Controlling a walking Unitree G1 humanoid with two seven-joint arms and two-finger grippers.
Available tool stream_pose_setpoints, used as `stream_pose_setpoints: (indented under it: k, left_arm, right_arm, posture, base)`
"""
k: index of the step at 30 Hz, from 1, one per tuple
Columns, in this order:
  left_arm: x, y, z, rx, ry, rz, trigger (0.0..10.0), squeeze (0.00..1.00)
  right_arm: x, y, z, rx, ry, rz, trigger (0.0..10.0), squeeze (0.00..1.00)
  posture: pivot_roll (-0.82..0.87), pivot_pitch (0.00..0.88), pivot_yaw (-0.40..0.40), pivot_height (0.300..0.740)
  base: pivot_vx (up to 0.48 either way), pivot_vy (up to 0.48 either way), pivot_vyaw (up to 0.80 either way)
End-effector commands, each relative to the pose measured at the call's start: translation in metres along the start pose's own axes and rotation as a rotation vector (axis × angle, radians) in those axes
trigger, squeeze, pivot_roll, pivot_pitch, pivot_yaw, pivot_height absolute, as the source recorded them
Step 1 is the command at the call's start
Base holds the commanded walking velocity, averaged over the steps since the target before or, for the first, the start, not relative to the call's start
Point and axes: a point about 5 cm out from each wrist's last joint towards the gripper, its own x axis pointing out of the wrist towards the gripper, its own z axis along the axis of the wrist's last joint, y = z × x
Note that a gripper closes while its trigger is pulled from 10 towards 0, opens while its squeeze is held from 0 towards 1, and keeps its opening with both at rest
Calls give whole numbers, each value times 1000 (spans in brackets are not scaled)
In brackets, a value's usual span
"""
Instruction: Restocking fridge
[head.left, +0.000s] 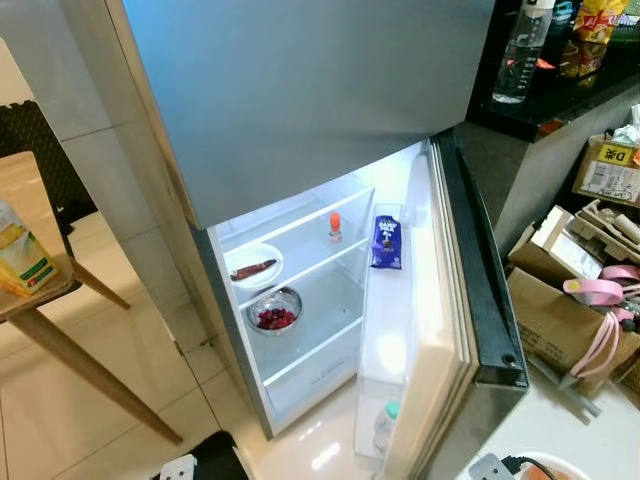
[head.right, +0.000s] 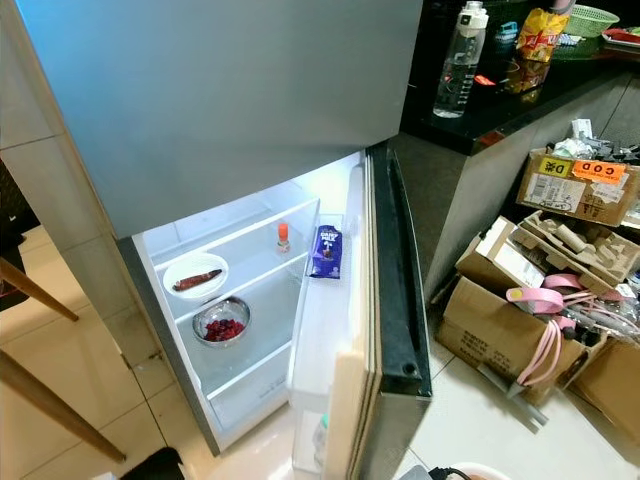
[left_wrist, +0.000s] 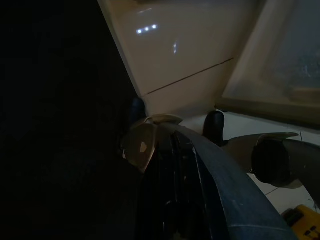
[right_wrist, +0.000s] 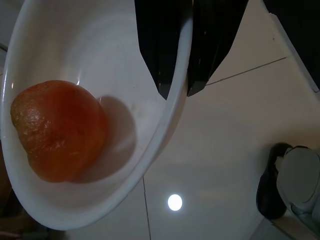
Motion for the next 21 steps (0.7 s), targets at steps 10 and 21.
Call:
stream_pose_setpoints:
  k: [10, 21]
  left_arm:
    - [0, 3, 3, 23, 5, 18, 10000, 0]
    - [-4, 12, 3, 0, -13, 68, 10000, 0]
  right_arm:
    - [0, -2, 0, -8, -1, -12, 10000, 0]
    - [0, -2, 0, -20, -1, -10, 10000, 0]
  posture:
    - [-87, 0, -17, 740]
    - [-86, 0, -23, 740]
  base:
    - [-395, 0, 0]
    - [-161, 0, 0]
